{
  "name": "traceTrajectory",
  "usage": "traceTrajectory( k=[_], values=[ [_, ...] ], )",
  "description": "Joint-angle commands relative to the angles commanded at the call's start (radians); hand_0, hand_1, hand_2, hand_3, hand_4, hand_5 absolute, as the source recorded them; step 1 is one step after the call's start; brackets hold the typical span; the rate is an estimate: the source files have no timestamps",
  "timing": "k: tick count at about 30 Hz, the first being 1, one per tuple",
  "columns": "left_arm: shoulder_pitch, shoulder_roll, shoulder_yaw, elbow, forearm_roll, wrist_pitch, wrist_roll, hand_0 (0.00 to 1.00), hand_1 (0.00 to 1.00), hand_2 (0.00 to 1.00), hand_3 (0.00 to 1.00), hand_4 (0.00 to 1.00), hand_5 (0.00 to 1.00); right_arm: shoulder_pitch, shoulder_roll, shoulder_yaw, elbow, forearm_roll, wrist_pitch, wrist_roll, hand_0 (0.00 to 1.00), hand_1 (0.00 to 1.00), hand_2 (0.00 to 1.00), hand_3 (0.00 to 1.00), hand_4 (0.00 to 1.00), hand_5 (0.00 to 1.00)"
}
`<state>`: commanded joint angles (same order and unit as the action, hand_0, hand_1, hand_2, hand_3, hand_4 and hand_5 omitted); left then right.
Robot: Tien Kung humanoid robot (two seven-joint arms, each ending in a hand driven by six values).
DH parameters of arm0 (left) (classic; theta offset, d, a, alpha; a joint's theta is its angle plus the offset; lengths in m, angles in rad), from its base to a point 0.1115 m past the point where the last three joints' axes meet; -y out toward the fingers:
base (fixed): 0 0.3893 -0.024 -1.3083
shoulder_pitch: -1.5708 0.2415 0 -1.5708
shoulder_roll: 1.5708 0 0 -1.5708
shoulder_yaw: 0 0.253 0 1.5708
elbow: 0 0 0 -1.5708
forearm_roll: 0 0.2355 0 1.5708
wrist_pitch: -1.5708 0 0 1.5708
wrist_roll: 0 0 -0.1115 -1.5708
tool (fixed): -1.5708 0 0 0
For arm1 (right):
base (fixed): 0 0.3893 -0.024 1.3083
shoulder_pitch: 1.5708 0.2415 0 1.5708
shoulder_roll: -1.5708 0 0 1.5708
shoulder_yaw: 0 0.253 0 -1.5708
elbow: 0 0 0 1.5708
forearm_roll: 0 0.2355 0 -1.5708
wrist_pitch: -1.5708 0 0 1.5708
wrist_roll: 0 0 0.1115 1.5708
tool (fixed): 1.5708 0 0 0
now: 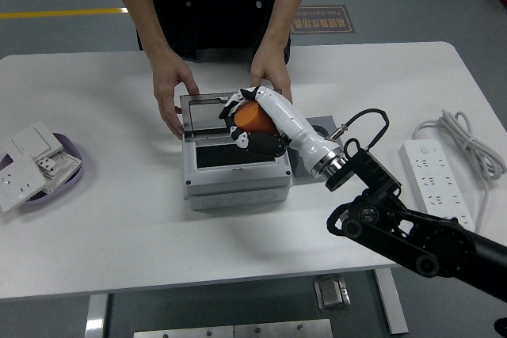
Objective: Pick up the cylinder from the cube,place it in the box,flap close box
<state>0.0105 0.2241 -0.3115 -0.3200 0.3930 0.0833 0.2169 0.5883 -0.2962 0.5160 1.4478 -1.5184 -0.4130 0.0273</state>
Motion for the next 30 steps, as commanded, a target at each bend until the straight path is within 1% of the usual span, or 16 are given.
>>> traceTrajectory(
  k=[5, 10, 14, 17, 18, 23, 24, 29, 30],
  values=[
    [-0.001, 0.001, -0.002, 0.000, 0.003, 0.000, 0.001, 0.610, 0.635, 0.628, 0.633, 0.684, 0.250, 0.037, 0.004, -0.054, -0.028, -0.130, 0.056, -0.069, 0.086, 0.199, 0.384, 0.318, 0.008, 0.002],
    [-0.001, 0.001, -0.004, 0.000, 0.006, -0.001, 0.002, 0.610, 0.635, 0.628, 0.633, 0.684, 0.249, 0.073, 0.009, -0.097, -0.054, -0.253, 0.098, -0.119, 0.074, 0.202, 0.389, 0.322, 0.019, 0.002],
    [-0.001, 0.002, -0.007, 0.000, 0.012, -0.001, 0.004, 0.610, 0.635, 0.628, 0.632, 0.684, 0.249, 0.106, 0.020, -0.128, -0.086, -0.339, 0.123, -0.139, 0.079, 0.217, 0.403, 0.339, 0.024, 0.002],
    [-0.001, 0.002, -0.009, 0.000, 0.015, -0.001, 0.006, 0.610, 0.635, 0.628, 0.632, 0.684, 0.249, 0.125, 0.027, -0.149, -0.106, -0.361, 0.133, -0.141, 0.079, 0.217, 0.403, 0.339, 0.024, 0.002],
    [-0.001, 0.003, -0.011, 0.000, 0.017, -0.001, 0.007, 0.610, 0.635, 0.628, 0.632, 0.683, 0.249, 0.131, 0.030, -0.156, -0.112, -0.365, 0.135, -0.142, 0.229, 0.341, 0.458, 0.468, 0.118, 0.002],
    [-0.001, 0.003, -0.013, 0.000, 0.020, -0.002, 0.009, 0.610, 0.635, 0.628, 0.632, 0.683, 0.249, 0.147, 0.038, -0.176, -0.136, -0.374, 0.144, -0.142, 0.229, 0.341, 0.458, 0.468, 0.118, 0.002],
    [-0.001, 0.003, -0.014, 0.000, 0.021, -0.002, 0.009, 0.610, 0.635, 0.628, 0.632, 0.683, 0.249, 0.149, 0.039, -0.178, -0.140, -0.376, 0.146, -0.143, 0.756, 0.689, 0.678, 0.691, 0.323, 0.160],
    [0.000, 0.004, -0.015, 0.001, 0.023, -0.002, 0.010, 0.610, 0.635, 0.628, 0.632, 0.683, 0.249, 0.155, 0.044, -0.184, -0.158, -0.385, 0.153, -0.140, 0.756, 0.689, 0.678, 0.691, 0.323, 0.160],
    [0.000, 0.004, -0.015, 0.001, 0.023, -0.002, 0.010, 0.610, 0.635, 0.628, 0.631, 0.684, 0.249, 0.155, 0.046, -0.184, -0.162, -0.385, 0.154, -0.138, 0.868, 0.785, 0.785, 0.830, 0.684, 0.323]
  ],
)
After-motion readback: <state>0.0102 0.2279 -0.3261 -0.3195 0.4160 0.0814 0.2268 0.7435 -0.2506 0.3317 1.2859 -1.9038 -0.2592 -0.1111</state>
